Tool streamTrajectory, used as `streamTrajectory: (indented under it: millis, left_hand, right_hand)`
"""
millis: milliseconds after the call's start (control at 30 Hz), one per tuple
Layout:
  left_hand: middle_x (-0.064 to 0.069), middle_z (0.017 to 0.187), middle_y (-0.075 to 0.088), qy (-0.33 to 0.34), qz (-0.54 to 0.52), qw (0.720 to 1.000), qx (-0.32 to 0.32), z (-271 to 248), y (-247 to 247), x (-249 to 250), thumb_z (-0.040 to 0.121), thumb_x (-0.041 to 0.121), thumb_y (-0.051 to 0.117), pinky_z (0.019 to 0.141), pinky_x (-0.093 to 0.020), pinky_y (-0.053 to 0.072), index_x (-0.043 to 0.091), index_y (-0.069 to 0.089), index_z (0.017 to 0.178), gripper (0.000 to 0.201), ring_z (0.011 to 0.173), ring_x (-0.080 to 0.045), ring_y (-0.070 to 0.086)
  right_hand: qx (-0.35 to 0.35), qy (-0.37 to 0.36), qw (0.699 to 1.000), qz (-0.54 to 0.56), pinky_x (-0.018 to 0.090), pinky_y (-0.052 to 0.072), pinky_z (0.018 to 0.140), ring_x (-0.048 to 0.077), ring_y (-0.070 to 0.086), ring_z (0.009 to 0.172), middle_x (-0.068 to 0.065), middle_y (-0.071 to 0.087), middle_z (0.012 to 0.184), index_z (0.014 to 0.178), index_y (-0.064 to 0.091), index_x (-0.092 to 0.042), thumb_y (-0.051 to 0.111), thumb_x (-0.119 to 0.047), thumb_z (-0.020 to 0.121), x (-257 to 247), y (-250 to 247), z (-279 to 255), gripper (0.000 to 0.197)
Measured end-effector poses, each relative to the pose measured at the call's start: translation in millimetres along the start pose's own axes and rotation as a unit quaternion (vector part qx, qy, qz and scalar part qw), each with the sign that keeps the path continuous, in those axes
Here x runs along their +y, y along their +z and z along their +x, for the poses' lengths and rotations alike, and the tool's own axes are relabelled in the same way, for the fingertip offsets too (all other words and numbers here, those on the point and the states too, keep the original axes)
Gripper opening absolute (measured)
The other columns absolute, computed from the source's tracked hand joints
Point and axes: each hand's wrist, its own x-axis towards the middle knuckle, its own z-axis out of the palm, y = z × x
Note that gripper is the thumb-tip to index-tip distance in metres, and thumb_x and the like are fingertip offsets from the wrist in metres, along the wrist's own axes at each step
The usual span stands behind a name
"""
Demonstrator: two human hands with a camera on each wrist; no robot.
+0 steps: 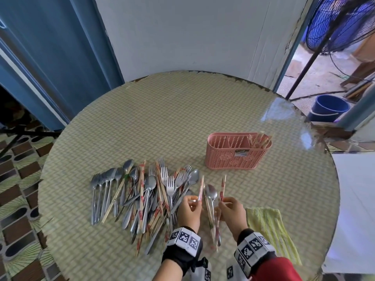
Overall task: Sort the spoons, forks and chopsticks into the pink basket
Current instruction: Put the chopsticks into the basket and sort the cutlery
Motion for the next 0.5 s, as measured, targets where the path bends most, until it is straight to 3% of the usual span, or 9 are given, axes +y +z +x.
streamTrajectory:
  millis: [67,133,200,267,333,400,500]
  left_hand:
    - [0.002,0.081,0.058,0.014,-0.011,1.000,0.009,2,-7,0,0.088,0.008,0.059,0.070,-0.022,0.048,0.019,0.052,0.102,0.019,0.071,-0.008,0.056]
    - [0.002,0.078,0.059,0.033,-0.004,0.999,0.015,5,-14,-1,0.087,0.005,0.059,0.075,-0.029,0.050,0.014,0.059,0.104,0.019,0.071,-0.006,0.056]
    - [0.000,0.078,0.063,0.032,0.002,0.999,0.036,8,-19,-4,0.087,0.004,0.059,0.077,-0.034,0.052,0.004,0.066,0.096,0.012,0.072,-0.012,0.060]
    - [-0.007,0.085,0.065,0.008,-0.003,0.999,0.050,10,-24,-7,0.088,0.006,0.058,0.080,-0.041,0.054,0.005,0.064,0.094,0.008,0.081,-0.023,0.064]
    - [-0.010,0.087,0.066,-0.011,-0.018,0.998,0.060,10,-27,-8,0.087,0.009,0.059,0.080,-0.045,0.055,0.008,0.061,0.092,0.006,0.083,-0.026,0.065]
    - [-0.006,0.083,0.065,-0.009,-0.027,0.997,0.066,8,-30,-8,0.086,0.009,0.060,0.077,-0.036,0.054,0.007,0.062,0.093,0.007,0.081,-0.021,0.064]
    - [0.003,0.077,0.063,0.003,-0.030,0.997,0.072,3,-36,-3,0.084,0.010,0.063,0.065,-0.015,0.044,0.009,0.065,0.089,0.006,0.074,-0.011,0.059]
  right_hand:
    - [0.008,-0.029,0.998,-0.050,0.039,0.054,0.071,0.022,0.063,0.069,0.008,0.066,0.079,0.096,0.059,-0.007,0.058,-0.016,0.087,-3,5,0,0.012]
    - [-0.007,-0.067,0.992,-0.111,0.037,0.052,0.073,0.022,0.061,0.073,0.001,0.062,0.079,0.097,0.057,-0.008,0.059,-0.015,0.087,-5,12,-3,0.013]
    - [-0.033,-0.108,0.970,-0.215,0.032,0.048,0.076,0.022,0.060,0.081,0.002,0.064,0.087,0.102,0.056,-0.009,0.058,-0.013,0.085,-5,21,-5,0.018]
    - [-0.034,-0.146,0.937,-0.317,0.031,0.046,0.076,0.025,0.062,0.091,0.006,0.065,0.100,0.116,0.051,-0.009,0.054,-0.009,0.085,-1,30,-8,0.031]
    - [-0.019,-0.166,0.911,-0.378,0.034,0.047,0.074,0.028,0.061,0.096,0.009,0.062,0.107,0.124,0.043,-0.009,0.048,-0.001,0.085,2,37,-10,0.041]
    - [-0.005,-0.153,0.899,-0.411,0.036,0.048,0.075,0.030,0.059,0.100,0.010,0.060,0.109,0.123,0.039,-0.008,0.044,0.004,0.084,1,41,-11,0.041]
    - [-0.007,-0.099,0.905,-0.413,0.036,0.048,0.080,0.029,0.059,0.104,0.010,0.061,0.110,0.120,0.038,-0.008,0.049,-0.003,0.083,-6,40,-9,0.039]
